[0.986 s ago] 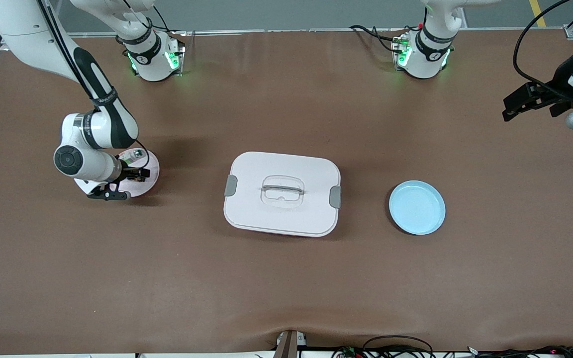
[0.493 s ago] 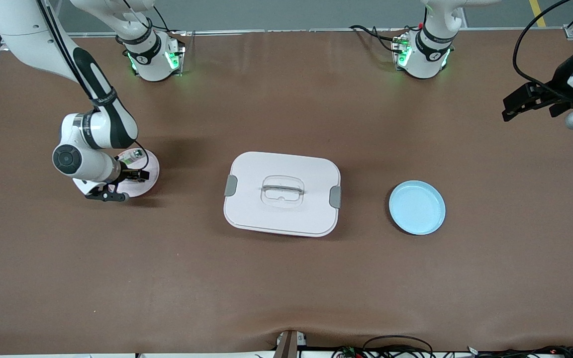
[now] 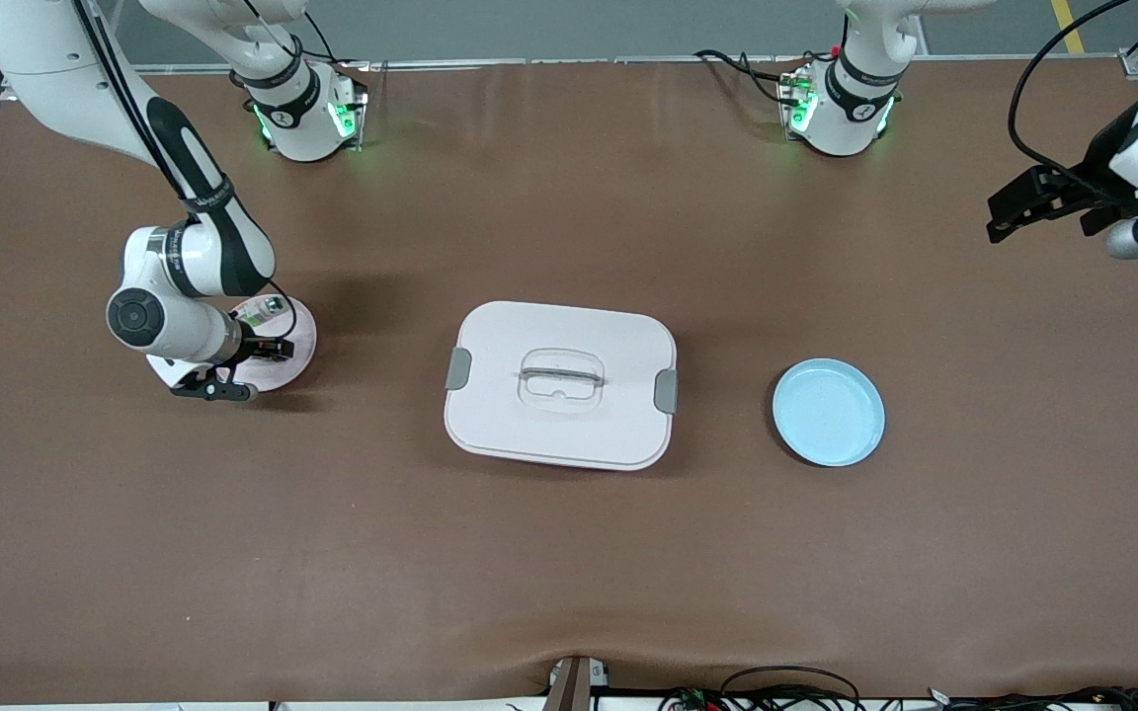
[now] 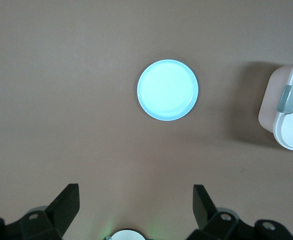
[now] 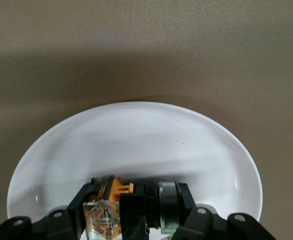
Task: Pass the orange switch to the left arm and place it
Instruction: 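Lift the switch with the right gripper while the left gripper reaches over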
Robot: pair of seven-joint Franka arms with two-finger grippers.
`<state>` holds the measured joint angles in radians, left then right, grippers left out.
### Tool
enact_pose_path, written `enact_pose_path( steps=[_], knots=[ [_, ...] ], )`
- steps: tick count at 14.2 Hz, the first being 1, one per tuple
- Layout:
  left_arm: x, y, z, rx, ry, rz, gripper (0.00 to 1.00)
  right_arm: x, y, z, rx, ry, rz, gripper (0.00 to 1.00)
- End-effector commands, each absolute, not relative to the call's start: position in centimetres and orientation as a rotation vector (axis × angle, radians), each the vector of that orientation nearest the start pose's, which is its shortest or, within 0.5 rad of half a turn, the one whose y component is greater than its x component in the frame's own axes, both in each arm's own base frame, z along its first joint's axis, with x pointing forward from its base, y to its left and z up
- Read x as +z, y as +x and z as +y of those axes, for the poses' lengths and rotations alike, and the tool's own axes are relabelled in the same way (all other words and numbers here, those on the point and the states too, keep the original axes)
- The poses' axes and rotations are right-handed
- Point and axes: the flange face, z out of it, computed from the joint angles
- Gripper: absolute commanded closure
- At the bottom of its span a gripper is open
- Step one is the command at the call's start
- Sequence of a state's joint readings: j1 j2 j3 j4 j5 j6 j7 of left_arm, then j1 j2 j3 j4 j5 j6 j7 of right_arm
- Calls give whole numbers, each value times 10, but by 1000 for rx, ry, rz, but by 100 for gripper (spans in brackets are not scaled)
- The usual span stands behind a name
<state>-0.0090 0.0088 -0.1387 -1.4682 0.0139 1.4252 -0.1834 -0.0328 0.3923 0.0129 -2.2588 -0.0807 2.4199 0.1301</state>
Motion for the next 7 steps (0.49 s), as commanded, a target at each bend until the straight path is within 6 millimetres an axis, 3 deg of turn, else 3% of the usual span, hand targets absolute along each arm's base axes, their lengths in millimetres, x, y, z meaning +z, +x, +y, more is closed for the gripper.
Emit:
enact_pose_path(
  steps=[1,4,7],
  knots=[
    [658,529,-110,42,-3149,43,0,167,515,-11,374,-3170,153,70],
    [653,527,-123,73,-3220,75,0,180,513,-10,423,-3169,132,71],
    [649,522,-146,72,-3216,254,0,223,518,-6,506,-3172,117,71]
  ],
)
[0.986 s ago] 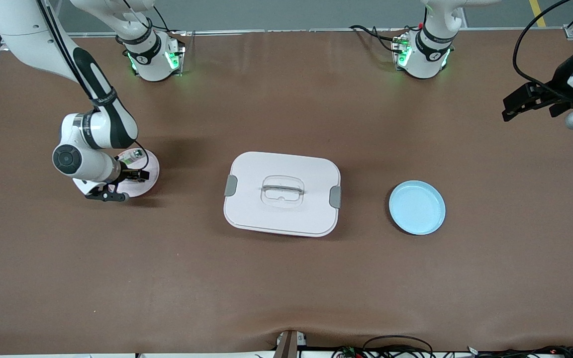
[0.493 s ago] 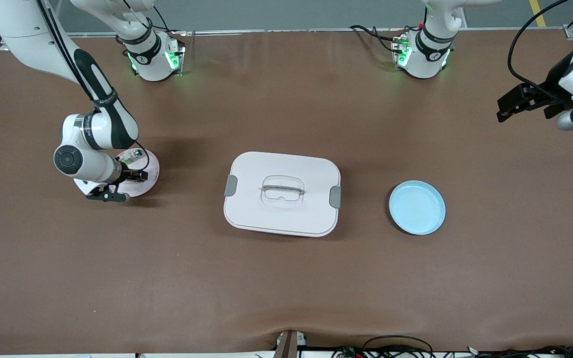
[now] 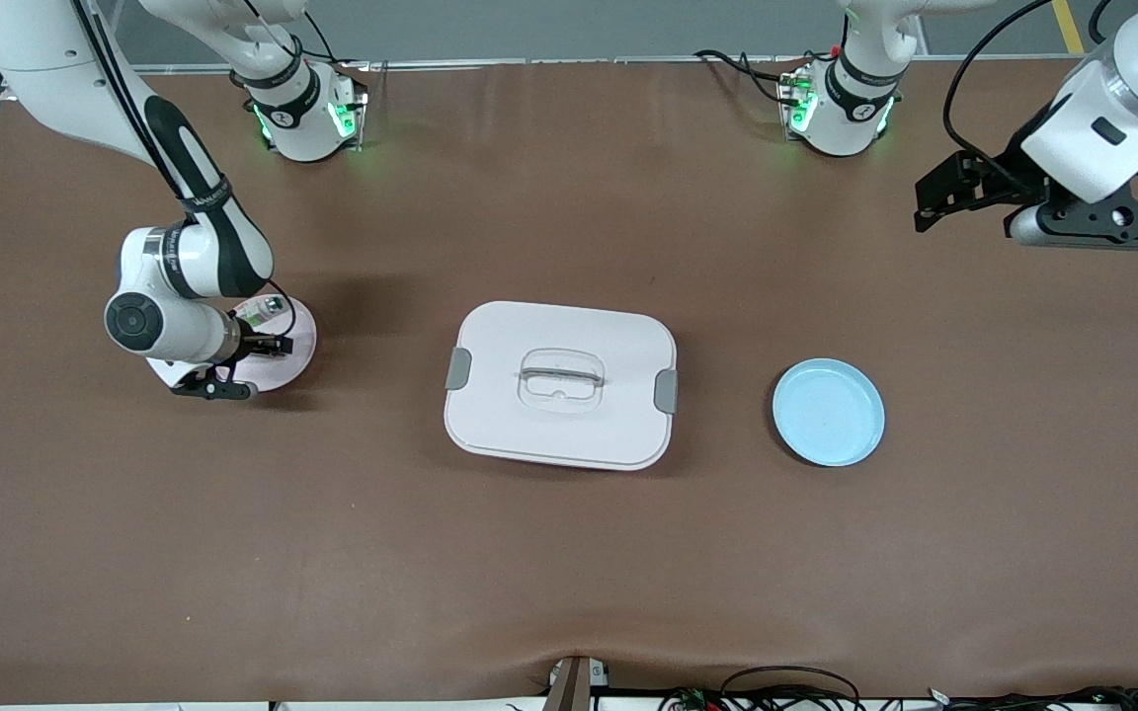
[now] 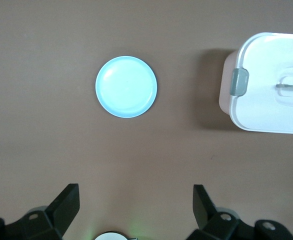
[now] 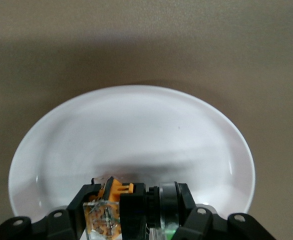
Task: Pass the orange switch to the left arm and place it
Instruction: 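Lift the switch with the right gripper while the left gripper reaches over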
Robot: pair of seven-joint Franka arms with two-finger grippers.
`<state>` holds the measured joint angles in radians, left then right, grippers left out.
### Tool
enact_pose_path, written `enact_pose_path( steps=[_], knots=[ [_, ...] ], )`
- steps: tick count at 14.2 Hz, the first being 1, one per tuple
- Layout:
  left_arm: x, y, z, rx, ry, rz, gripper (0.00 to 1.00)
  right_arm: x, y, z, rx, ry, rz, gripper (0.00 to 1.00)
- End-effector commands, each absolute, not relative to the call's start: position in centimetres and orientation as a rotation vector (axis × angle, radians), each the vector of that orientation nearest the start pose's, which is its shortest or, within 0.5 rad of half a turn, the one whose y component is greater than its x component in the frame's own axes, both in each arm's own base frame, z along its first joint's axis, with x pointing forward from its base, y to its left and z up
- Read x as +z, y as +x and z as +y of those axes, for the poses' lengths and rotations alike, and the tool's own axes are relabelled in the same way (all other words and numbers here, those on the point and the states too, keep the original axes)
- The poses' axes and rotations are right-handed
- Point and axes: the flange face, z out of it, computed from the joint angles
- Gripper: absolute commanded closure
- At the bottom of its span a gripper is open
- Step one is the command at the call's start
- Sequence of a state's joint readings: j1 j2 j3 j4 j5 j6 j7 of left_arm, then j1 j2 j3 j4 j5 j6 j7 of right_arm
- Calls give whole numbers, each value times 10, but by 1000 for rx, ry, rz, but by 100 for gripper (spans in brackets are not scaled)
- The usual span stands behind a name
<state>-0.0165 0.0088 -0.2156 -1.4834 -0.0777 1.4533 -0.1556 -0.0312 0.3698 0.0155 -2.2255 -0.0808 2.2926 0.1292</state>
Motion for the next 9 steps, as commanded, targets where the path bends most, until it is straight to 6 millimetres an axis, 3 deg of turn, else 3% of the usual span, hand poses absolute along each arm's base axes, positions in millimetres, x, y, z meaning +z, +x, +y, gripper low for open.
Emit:
enact_pose_path(
  steps=[1,4,7,9],
  knots=[
    [645,523,-149,74,-3225,340,0,240,523,-6,562,-3169,119,71],
    [637,523,-158,87,-3300,388,0,295,545,-3,738,-3149,133,71],
    [634,521,-175,103,-3389,414,0,365,564,21,810,-3090,145,73],
    [633,516,-190,121,-3401,434,0,410,572,47,834,-3054,125,74]
  ],
)
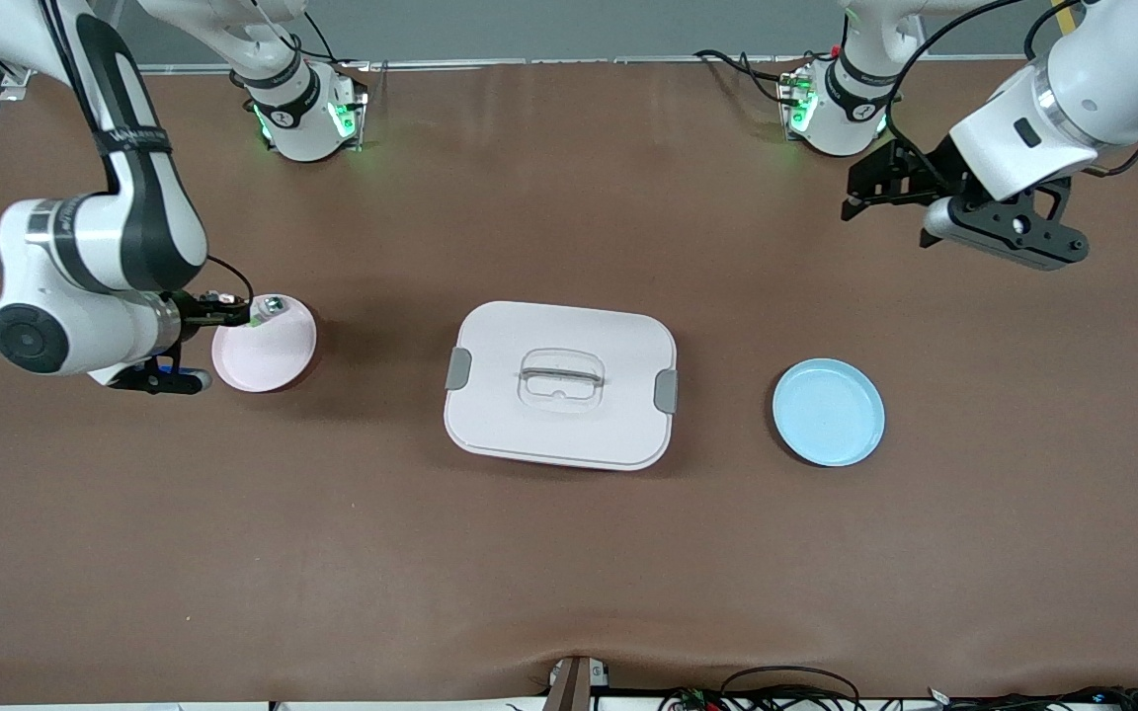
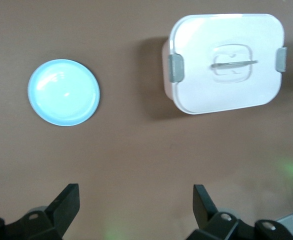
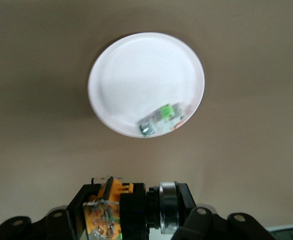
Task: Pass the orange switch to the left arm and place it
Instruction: 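Lift the switch with the right gripper while the left gripper reaches over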
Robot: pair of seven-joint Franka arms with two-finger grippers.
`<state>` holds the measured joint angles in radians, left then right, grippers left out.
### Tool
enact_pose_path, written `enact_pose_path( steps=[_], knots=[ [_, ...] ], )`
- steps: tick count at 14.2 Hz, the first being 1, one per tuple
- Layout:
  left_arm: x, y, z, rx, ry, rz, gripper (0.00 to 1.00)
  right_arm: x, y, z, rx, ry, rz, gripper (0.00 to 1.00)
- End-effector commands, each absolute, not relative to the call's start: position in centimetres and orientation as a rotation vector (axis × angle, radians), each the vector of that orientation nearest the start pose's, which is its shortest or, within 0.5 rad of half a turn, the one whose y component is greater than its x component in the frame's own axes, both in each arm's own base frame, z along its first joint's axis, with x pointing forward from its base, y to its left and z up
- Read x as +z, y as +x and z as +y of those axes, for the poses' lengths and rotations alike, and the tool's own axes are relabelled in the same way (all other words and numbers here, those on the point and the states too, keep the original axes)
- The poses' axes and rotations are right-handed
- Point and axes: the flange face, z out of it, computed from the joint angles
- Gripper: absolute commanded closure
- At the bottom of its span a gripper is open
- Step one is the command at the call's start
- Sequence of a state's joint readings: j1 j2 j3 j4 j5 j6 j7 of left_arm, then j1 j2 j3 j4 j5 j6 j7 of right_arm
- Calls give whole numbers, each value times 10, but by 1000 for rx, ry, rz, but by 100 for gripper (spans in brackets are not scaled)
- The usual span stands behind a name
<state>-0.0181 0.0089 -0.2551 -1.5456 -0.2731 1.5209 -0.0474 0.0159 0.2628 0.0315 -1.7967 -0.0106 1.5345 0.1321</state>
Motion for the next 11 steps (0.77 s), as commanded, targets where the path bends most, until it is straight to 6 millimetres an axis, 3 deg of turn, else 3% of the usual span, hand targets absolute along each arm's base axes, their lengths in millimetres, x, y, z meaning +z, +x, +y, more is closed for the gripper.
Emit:
enact_pose_path(
  steps=[1,4,7,11],
  knots=[
    [633,515,-195,123,-3414,438,0,430,574,61,834,-3051,169,74],
    [637,513,-220,64,-3477,491,0,475,573,112,825,-3024,293,73],
    [637,507,-247,11,-3519,535,0,491,566,155,831,-2973,447,73],
    [629,503,-265,76,-3640,513,0,507,556,209,870,-2845,656,73]
  ],
)
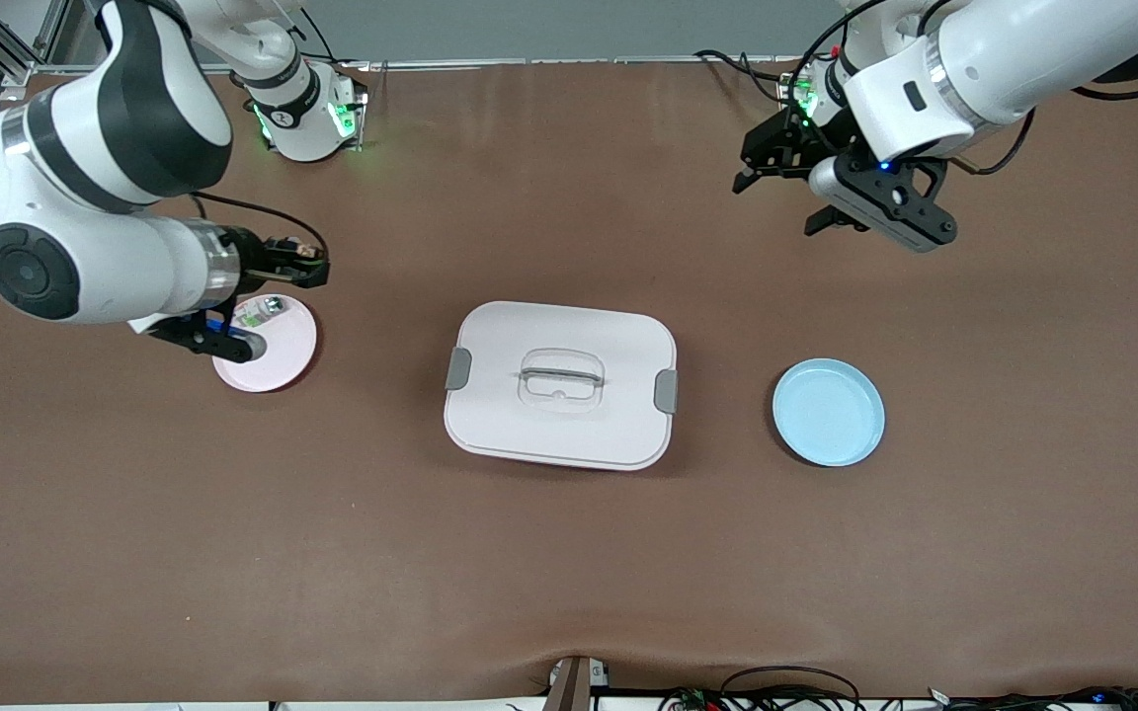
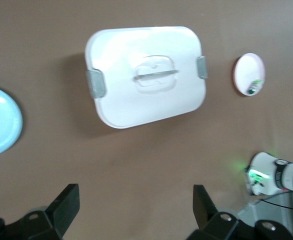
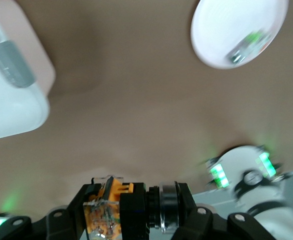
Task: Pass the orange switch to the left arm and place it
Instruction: 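Lift the switch with the right gripper while the left gripper reaches over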
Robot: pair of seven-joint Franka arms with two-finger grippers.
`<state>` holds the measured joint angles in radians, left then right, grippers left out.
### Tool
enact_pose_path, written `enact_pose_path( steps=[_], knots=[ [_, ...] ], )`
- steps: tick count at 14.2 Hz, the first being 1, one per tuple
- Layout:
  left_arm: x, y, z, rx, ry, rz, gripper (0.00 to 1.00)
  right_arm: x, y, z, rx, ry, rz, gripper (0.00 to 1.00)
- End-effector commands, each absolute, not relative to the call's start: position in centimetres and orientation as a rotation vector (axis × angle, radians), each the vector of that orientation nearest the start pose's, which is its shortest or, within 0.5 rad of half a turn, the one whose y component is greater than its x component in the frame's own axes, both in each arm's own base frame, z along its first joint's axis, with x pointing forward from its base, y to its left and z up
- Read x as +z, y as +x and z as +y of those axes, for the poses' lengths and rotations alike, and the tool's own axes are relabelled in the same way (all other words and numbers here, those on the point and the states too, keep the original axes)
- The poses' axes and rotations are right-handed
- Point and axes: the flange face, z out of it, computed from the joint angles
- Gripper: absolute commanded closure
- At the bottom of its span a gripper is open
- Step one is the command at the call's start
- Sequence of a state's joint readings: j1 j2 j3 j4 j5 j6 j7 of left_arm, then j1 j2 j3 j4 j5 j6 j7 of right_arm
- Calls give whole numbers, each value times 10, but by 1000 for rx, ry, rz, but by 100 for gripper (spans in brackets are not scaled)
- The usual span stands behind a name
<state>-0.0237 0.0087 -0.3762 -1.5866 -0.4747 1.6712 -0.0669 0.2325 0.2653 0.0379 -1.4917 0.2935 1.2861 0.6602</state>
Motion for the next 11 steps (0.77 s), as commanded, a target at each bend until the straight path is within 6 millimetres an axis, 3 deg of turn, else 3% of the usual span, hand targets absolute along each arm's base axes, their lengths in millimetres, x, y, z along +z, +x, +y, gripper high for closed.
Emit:
enact_pose_path(
  steps=[1,6,8,11],
  knots=[
    [625,502,-269,70,-3649,512,0,508,554,218,893,-2812,704,73],
    [620,488,-311,117,-3797,456,0,526,543,288,860,-2674,914,73],
    [618,480,-323,153,-3798,404,0,531,543,307,857,-2580,997,73],
    [619,464,-348,186,-3815,140,0,540,543,334,858,-2446,1093,73]
  ],
)
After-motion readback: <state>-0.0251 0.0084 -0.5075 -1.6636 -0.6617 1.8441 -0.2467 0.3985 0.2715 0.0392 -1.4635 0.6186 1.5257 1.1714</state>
